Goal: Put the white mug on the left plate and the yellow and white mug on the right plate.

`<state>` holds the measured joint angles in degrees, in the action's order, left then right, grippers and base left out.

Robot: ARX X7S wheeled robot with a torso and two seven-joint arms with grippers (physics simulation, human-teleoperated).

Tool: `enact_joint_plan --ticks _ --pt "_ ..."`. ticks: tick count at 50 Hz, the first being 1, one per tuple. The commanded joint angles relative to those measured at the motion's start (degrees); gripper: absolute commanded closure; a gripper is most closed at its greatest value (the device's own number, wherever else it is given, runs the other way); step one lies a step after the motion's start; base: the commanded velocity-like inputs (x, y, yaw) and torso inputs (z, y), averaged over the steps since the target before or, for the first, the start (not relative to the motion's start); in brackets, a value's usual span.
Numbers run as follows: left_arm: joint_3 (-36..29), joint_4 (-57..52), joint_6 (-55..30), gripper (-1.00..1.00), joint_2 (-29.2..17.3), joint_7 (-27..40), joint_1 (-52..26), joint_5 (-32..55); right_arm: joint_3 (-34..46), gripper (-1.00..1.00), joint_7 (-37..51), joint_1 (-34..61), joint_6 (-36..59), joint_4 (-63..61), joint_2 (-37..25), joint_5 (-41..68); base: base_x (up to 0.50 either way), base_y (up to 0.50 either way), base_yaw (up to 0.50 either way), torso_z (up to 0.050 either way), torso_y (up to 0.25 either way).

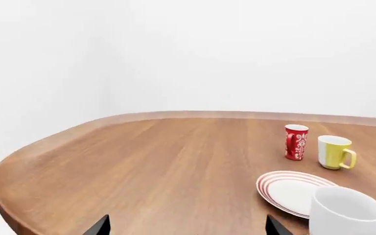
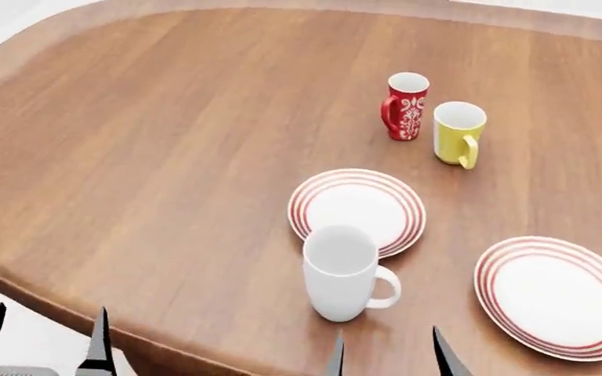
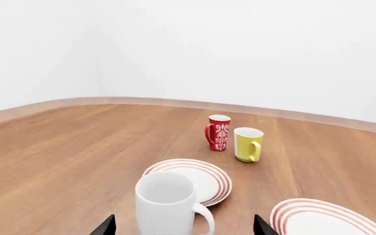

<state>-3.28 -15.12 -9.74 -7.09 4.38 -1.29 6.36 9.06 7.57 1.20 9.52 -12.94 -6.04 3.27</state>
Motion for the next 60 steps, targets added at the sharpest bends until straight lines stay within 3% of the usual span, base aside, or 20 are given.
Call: enact_joint_plan --ticks 1,8,30,39,60 --pt "-0.3 -0.7 -0.5 -1.00 -0.8 0.6 0.0 0.9 1.1 -1.00 1.0 -0.2 0.8 -1.8 -0.8 0.1 0.00 0.00 0.50 0.000 0.000" --pt "-0.6 -0.9 -0.5 -1.00 -1.1 0.9 0.0 1.3 -1.0 -1.00 -1.0 -1.9 -3.6 -3.9 -0.7 6.4 0.02 -0.07 0.14 0.000 0.000" --pt "-0.1 -2.8 -1.6 -1.00 -2.3 2.0 -0.2 3.6 -3.1 -1.00 2.6 -3.4 -2.8 -8.1 -2.3 8.1 0.13 -0.47 0.00 0.000 0.000" --pt "1.2 -5.0 -3.1 -1.00 -2.9 2.6 -0.4 5.6 -6.3 -1.00 5.0 -5.1 -3.0 -11.2 -2.8 10.1 0.01 0.00 0.00 0.000 0.000" --pt "1.2 -5.7 -3.3 -1.00 -3.7 3.4 -0.3 6.8 -5.1 -1.00 6.2 -4.8 -1.7 -11.4 -4.0 10.0 0.48 0.14 0.00 0.000 0.000"
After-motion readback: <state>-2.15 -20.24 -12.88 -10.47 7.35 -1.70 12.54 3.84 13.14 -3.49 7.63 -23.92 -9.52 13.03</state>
